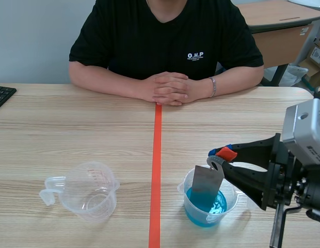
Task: Do the redox reaction experiment.
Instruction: 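Hold the plate still in the solution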
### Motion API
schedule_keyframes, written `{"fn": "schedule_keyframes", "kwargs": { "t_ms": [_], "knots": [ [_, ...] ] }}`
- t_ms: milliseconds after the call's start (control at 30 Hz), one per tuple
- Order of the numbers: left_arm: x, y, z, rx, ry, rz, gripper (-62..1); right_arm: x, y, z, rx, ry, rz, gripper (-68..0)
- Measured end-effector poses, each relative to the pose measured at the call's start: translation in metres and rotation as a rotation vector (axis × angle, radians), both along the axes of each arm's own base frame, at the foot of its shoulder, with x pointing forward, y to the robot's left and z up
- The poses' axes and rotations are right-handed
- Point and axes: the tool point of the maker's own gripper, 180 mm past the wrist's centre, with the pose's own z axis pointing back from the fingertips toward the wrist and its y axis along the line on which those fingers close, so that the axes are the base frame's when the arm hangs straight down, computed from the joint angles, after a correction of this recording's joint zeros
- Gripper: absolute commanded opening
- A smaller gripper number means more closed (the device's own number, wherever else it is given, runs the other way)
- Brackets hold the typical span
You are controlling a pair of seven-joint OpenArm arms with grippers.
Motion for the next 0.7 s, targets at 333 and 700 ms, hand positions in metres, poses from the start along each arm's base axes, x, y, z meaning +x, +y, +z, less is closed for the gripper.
{"fn": "schedule_keyframes", "kwargs": {
  "t_ms": [333, 700],
  "knots": [
    [0.0000, 0.0001, -0.0002, 0.000, 0.000, 0.000, -56.7, 0.0000, 0.0000, 0.0000, 0.000, 0.000, 0.000, -65.8],
    [-0.0028, 0.0029, -0.0041, 0.005, 0.013, 0.006, -56.7, 0.0000, 0.0000, 0.0000, 0.000, 0.000, 0.000, -65.8]
  ]
}}
